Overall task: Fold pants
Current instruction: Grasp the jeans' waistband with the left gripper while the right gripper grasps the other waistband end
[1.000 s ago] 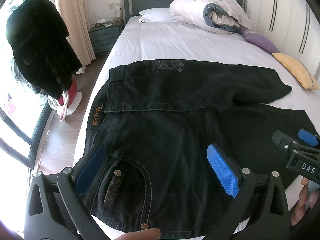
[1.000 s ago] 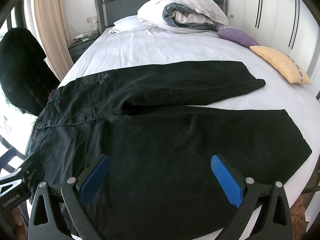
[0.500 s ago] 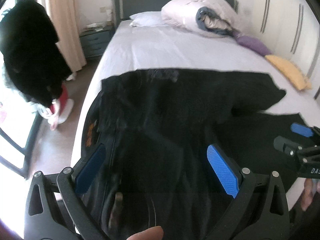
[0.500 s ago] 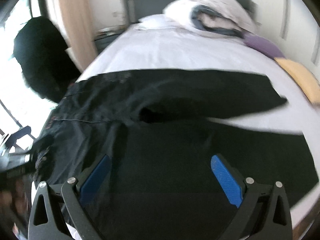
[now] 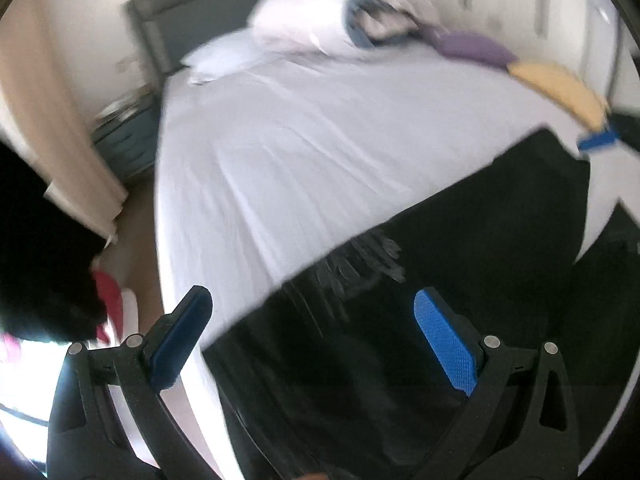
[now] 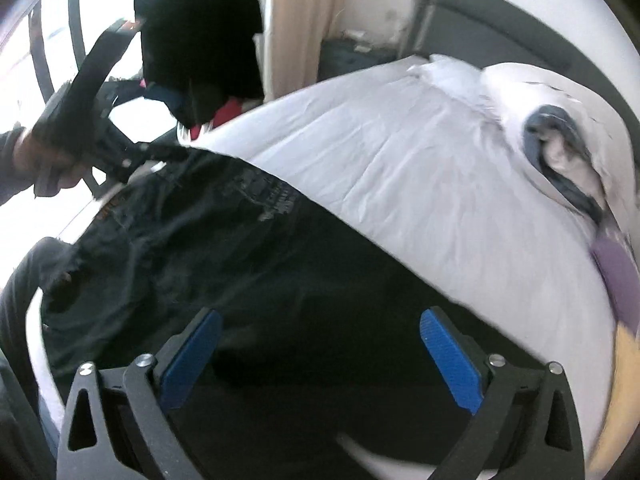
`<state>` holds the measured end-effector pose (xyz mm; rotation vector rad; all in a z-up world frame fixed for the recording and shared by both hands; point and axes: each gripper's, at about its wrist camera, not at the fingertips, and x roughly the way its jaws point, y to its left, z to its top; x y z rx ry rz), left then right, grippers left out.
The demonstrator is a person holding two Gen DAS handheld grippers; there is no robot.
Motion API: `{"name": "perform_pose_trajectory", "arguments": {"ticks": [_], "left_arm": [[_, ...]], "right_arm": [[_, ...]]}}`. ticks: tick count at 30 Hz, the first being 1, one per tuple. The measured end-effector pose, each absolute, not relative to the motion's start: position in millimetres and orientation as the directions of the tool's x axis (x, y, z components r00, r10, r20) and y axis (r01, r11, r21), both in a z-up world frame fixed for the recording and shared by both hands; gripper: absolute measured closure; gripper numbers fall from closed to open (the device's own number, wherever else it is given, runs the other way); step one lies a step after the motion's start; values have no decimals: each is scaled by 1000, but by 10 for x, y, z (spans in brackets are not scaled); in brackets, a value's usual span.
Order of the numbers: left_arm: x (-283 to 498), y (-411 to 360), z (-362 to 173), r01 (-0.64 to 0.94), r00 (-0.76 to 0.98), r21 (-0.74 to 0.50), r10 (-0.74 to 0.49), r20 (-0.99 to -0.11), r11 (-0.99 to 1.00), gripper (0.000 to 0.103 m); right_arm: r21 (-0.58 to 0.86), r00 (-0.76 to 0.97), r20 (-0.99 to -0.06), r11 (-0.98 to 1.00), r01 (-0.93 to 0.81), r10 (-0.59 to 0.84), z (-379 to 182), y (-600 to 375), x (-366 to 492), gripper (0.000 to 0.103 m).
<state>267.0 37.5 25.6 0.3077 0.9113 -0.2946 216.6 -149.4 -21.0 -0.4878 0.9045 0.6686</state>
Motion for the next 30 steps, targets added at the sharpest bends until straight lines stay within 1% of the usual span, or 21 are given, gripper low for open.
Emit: {"name": "perform_pose_trajectory", "arguments": {"ticks": [2, 3, 5, 8, 11, 13, 14, 15, 19, 20, 21, 22, 23, 24, 25, 26, 27, 29, 30], "left_arm": [[2988, 392, 91, 436, 492, 80, -163, -855, 896, 0], [3143, 407, -15, 465, 444, 51, -183, -877, 884, 0], [3327, 442, -167, 504, 395, 31, -199, -897, 863, 1], [3582, 502, -369, 552, 340, 25, -197, -920, 834, 1], [3777, 588, -556, 564, 264, -29, -214, -941, 825, 2], [3841, 608, -679, 577, 219, -44, -206, -954, 816, 8], [3837, 613, -756, 587, 195, -51, -203, -960, 808, 15], [3837, 604, -833, 597, 172, -57, -197, -965, 800, 17], [3838, 589, -947, 600, 155, -60, -189, -970, 798, 17], [3835, 581, -957, 595, 152, -63, -190, -970, 801, 17], [3833, 570, -969, 595, 150, -61, -185, -971, 801, 19], [3822, 554, -972, 602, 148, -58, -183, -972, 797, 22], [3812, 541, -964, 610, 143, -61, -186, -972, 790, 32], [3788, 516, -941, 623, 132, -74, -197, -971, 779, 50], [3763, 489, -916, 634, 115, -94, -214, -970, 768, 62], [3729, 454, -894, 644, 104, -105, -223, -969, 758, 80], [3673, 405, -874, 662, 117, -78, -206, -972, 746, 87], [3566, 353, -827, 686, 150, -41, -197, -969, 726, 92], [3525, 351, -800, 689, 168, -32, -201, -965, 724, 93]], "right_arm": [[-95, 407, -853, 671, -735, 326, -272, -1465, 2399, 14], [-83, 384, -863, 657, -750, 328, -319, -1435, 2524, 15], [-89, 353, -879, 617, -782, 321, -435, -1344, 2738, 16], [-91, 311, -899, 562, -822, 310, -596, -1211, 2964, 26], [-73, 279, -911, 545, -835, 304, -799, -1106, 3205, 27], [-53, 260, -915, 548, -835, 309, -891, -1061, 3329, 28], [-34, 246, -916, 551, -834, 316, -927, -1042, 3384, 29], [-18, 233, -917, 551, -834, 323, -981, -1018, 3451, 29], [-18, 215, -925, 528, -849, 314, -1124, -910, 3551, 30], [-18, 210, -928, 526, -850, 308, -1151, -883, 3558, 31], [-15, 201, -933, 525, -851, 299, -1191, -859, 3585, 36], [-15, 196, -936, 522, -853, 294, -1216, -831, 3602, 37], [-18, 193, -939, 519, -855, 284, -1241, -810, 3622, 39], [-26, 192, -943, 515, -857, 273, -1260, -797, 3627, 41], [-31, 191, -946, 512, -859, 263, -1278, -779, 3645, 42], [-31, 186, -948, 510, -860, 257, -1289, -767, 3668, 43], [-32, 182, -952, 509, -860, 247, -1302, -755, 3685, 43], [-44, 178, -959, 502, -864, 222, -1329, -729, 3706, 44], [-48, 173, -962, 496, -867, 210, -1339, -714, 3713, 44]]}}
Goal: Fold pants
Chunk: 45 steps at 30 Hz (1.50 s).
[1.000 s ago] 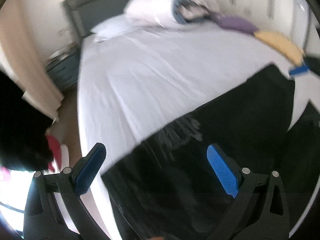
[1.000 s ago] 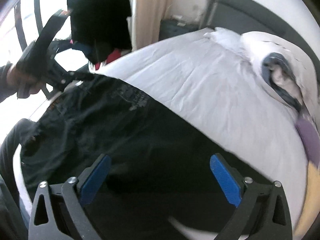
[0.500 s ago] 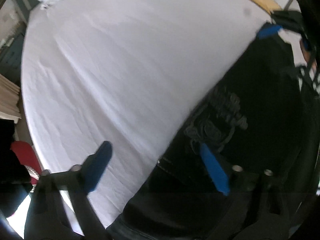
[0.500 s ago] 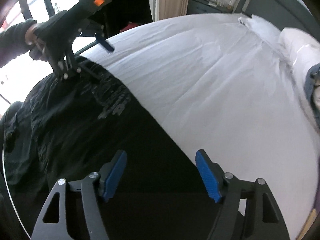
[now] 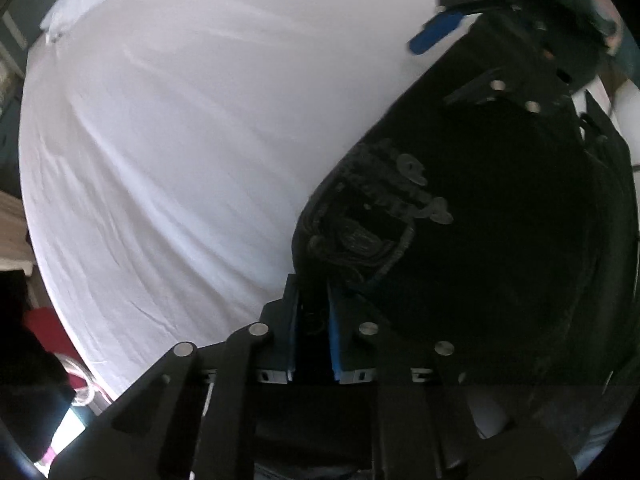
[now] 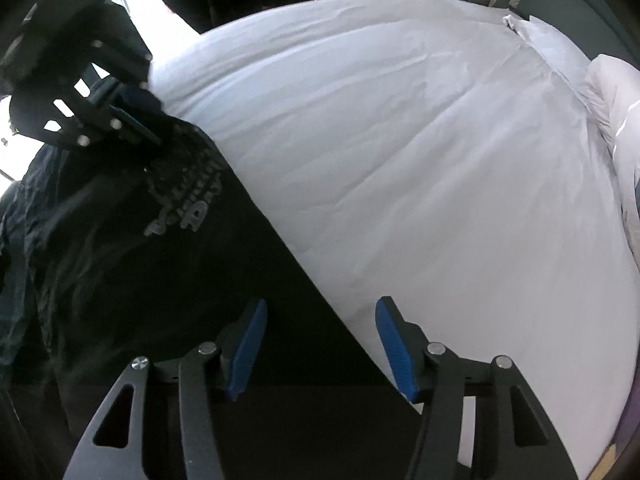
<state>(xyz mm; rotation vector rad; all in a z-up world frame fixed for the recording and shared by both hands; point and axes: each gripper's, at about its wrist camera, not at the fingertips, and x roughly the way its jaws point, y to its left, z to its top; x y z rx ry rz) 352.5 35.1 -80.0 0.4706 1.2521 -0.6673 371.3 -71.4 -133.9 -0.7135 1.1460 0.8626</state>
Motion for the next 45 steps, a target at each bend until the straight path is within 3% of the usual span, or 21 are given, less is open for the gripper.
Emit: {"name": "perform_pose_trajectory", "arguments": {"ticks": [5, 11, 14, 18, 26, 34, 38, 45], "left_arm": [[3204, 524, -588, 696, 255, -9, -259, -932, 718, 94], [3045, 531, -450, 732, 360, 102, -256, -897, 674, 94], [2964, 518, -459, 729, 375, 109, -261, -890, 676, 94], [2979, 499, -538, 720, 381, 109, -260, -887, 685, 94], [2763, 523, -383, 704, 397, 108, -262, -880, 702, 94], [2435, 552, -183, 696, 427, 120, -273, -862, 708, 94], [2237, 480, -58, 705, 427, 118, -286, -858, 699, 94], [1663, 386, -26, 732, 420, 134, -287, -861, 668, 94]], "right_arm": [[-51, 156, -969, 460, -886, 192, -1353, -626, 3687, 48], [-36, 126, -974, 418, -908, 189, -1312, -521, 3643, 66], [-30, 112, -977, 404, -914, 180, -1280, -481, 3646, 85], [-53, 130, -977, 394, -918, 170, -1169, -480, 3596, 97], [-108, 199, -964, 422, -900, 176, -915, -518, 3349, 100], [-39, 246, -931, 594, -804, 272, -691, -683, 3108, 101], [47, 239, -915, 673, -738, 326, -679, -690, 2816, 100], [398, 221, -813, 792, -463, 538, -759, -1111, 2431, 100]]}}
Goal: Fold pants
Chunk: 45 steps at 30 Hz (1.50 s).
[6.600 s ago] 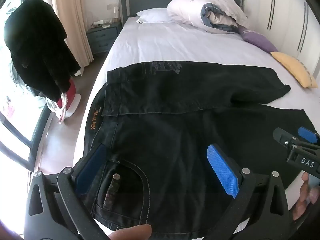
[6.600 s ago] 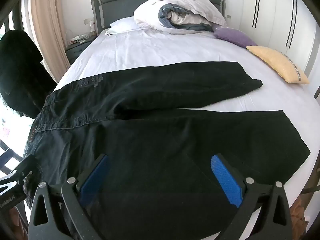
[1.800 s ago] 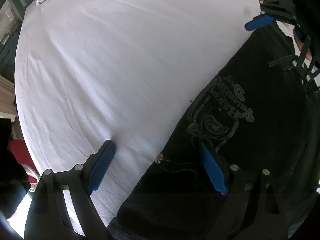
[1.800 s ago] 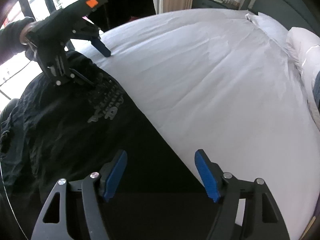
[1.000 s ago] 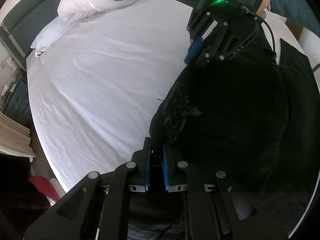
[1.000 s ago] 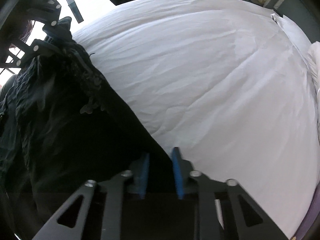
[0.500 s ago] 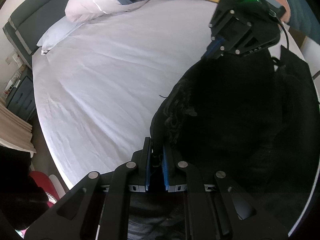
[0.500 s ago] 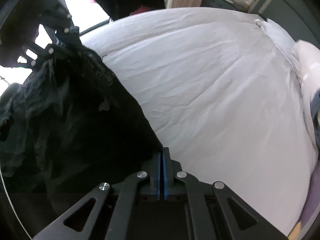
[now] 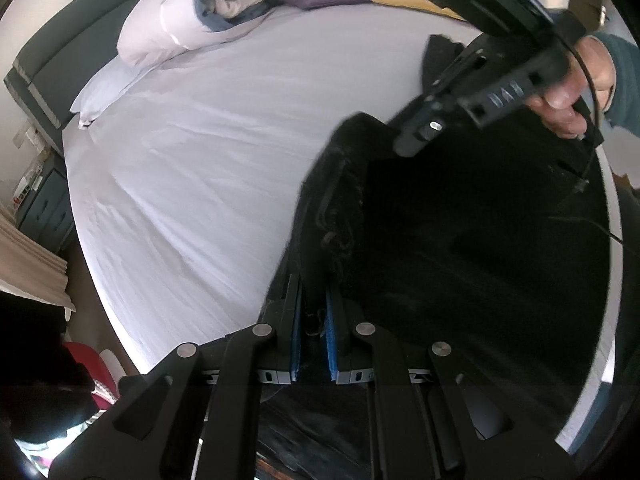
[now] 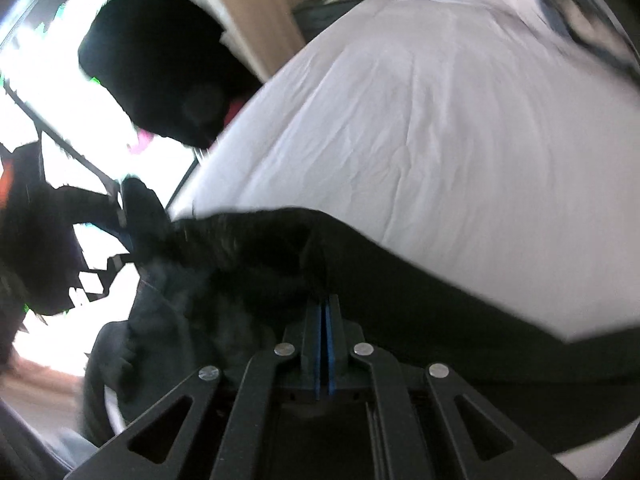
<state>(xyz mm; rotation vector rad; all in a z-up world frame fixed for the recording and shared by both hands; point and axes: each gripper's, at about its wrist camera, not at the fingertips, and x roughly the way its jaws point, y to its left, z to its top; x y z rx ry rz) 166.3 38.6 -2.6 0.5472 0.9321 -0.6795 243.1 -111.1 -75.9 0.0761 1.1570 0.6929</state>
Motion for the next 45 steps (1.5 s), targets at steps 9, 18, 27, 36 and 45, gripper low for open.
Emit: {"name": "perform_pose_trajectory", "arguments": {"ticks": [9, 18, 27, 36, 45], "left_arm": [[874, 368, -124, 778, 393, 160, -272, -878, 608, 94], [315, 321, -388, 831, 368, 212, -223, -903, 514, 94], [29, 248, -473, 865, 358, 235, -217, -908, 443, 94], [-298, 213, -538, 860, 378, 251, -223, -899, 444, 94], [-324, 239, -604, 860, 393, 264, -235, -889, 437, 94]], "right_arm": [[536, 197, -767, 779, -325, 610, -995, -1304, 1759, 100], [413, 135, -850, 803, -429, 509, -1071, -1361, 1096, 100], [240, 163, -911, 808, -537, 379, -996, -1215, 452, 100], [105, 235, -928, 807, -581, 290, -955, -975, 0, 100], [46, 261, -933, 803, -594, 246, -899, -972, -99, 100]]}}
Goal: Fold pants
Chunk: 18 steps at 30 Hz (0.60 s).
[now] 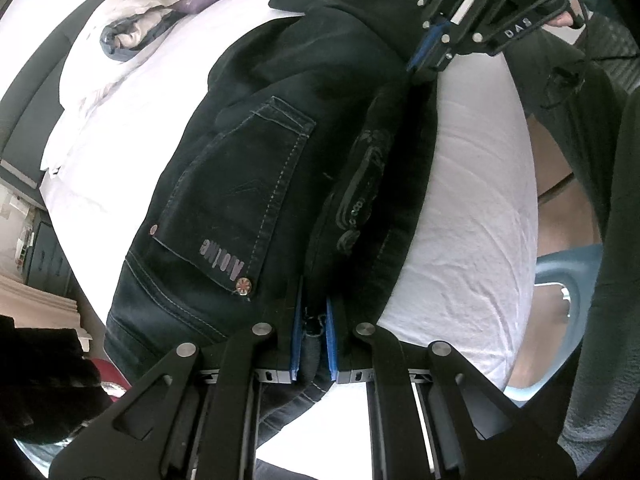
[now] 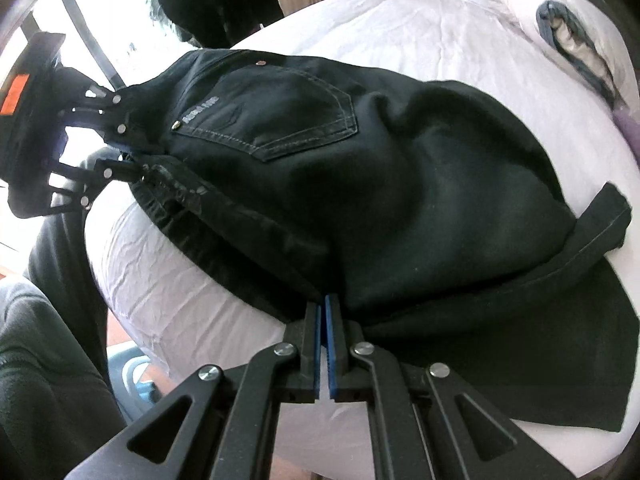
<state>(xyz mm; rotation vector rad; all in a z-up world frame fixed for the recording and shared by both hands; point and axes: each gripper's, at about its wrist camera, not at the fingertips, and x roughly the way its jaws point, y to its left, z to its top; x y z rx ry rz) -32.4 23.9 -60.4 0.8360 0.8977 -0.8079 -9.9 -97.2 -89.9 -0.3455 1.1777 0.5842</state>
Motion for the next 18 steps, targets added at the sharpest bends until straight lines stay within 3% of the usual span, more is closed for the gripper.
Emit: {"name": "perform_pose_trajectory", "arguments": {"ticks": [18], "left_arm": [[-364, 278, -713, 839, 421, 270, -249, -872, 472, 94]], "right_arm": [[38, 281, -929, 819, -573, 240, -970, -941, -157, 99]]}}
